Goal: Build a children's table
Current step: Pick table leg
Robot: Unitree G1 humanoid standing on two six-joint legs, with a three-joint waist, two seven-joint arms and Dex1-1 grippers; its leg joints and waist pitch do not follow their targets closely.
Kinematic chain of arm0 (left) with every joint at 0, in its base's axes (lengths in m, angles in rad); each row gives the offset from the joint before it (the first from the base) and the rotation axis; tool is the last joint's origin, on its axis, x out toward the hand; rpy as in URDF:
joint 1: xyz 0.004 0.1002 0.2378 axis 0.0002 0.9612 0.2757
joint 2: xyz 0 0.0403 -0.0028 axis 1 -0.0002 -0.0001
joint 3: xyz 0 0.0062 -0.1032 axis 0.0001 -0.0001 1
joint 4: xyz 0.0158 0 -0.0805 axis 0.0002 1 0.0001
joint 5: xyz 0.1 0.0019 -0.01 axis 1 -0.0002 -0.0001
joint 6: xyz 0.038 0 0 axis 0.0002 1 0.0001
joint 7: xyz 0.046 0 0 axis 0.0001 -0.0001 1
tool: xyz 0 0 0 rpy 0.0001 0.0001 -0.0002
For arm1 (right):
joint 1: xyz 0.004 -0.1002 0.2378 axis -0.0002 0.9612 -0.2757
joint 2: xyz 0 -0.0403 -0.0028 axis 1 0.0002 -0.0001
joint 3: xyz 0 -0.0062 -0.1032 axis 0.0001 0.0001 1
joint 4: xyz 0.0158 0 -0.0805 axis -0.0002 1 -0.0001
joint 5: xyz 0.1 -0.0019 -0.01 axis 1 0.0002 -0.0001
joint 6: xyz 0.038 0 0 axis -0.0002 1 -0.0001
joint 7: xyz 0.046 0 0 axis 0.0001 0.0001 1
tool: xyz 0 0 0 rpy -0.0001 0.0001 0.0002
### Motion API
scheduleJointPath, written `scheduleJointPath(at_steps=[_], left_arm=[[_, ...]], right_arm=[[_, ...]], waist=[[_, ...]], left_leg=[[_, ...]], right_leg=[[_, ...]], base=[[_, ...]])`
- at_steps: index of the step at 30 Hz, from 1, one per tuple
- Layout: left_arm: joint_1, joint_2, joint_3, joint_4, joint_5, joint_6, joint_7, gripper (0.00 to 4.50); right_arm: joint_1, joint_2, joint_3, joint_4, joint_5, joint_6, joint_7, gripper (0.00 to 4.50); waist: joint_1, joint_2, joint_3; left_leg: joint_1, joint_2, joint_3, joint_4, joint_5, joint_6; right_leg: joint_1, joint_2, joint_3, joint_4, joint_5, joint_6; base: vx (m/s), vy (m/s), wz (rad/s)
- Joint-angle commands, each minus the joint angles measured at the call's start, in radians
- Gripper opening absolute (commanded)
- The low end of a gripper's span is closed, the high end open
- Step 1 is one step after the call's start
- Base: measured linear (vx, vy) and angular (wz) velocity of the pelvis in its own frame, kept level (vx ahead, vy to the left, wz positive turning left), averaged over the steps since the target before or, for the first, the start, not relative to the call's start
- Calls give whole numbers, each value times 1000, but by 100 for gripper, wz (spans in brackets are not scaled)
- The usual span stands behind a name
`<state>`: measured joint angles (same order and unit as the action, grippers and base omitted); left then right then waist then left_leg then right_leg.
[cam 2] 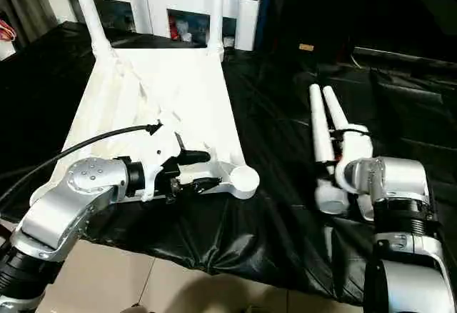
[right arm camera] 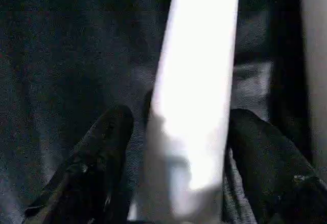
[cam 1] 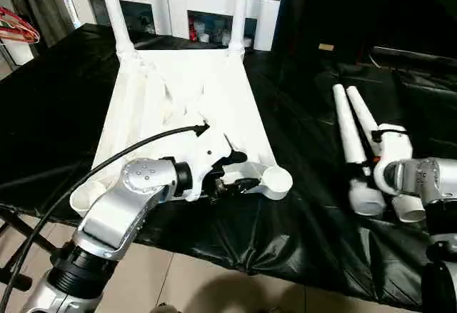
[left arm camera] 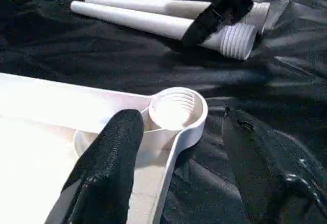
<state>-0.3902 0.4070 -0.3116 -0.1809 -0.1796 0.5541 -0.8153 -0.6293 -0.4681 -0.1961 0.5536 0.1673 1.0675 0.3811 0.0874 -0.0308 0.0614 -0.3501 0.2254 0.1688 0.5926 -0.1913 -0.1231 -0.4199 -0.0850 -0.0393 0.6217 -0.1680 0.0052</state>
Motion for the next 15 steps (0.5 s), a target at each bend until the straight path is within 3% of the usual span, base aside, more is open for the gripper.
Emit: scheduleJointPath(at_steps=[1,3,9,15], left_arm=[[-2,4,-7,-26,3,6,-4,289],[-7,4,-5,-22,4,3,-6,290],[-18,6,-4,-11,4,-5,-5,290],[-53,-28,16,27,9,-37,27,290]], right_arm=[[-17,-17,11,14,4,10,14,304],[-22,-20,21,52,-2,-6,32,283],[-27,-20,15,93,0,-31,29,235],[-30,-3,-59,101,36,-94,10,193]], waist=[[2,-17,-76],[3,-22,-75],[3,-22,-75],[4,-27,-76]], left_leg=[[-8,-19,23,-57,-92,6],[-8,-19,23,-57,-103,4],[-9,-19,22,-57,-108,-3],[-8,-19,23,-57,-127,-4]], right_leg=[[61,-22,20,-63,-199,-179],[61,-22,20,-65,-221,-174],[59,-22,19,-66,-232,-166],[58,-22,19,-68,-246,-158]], base=[[0,0,0],[0,0,0],[0,0,0],[0,0,0]])
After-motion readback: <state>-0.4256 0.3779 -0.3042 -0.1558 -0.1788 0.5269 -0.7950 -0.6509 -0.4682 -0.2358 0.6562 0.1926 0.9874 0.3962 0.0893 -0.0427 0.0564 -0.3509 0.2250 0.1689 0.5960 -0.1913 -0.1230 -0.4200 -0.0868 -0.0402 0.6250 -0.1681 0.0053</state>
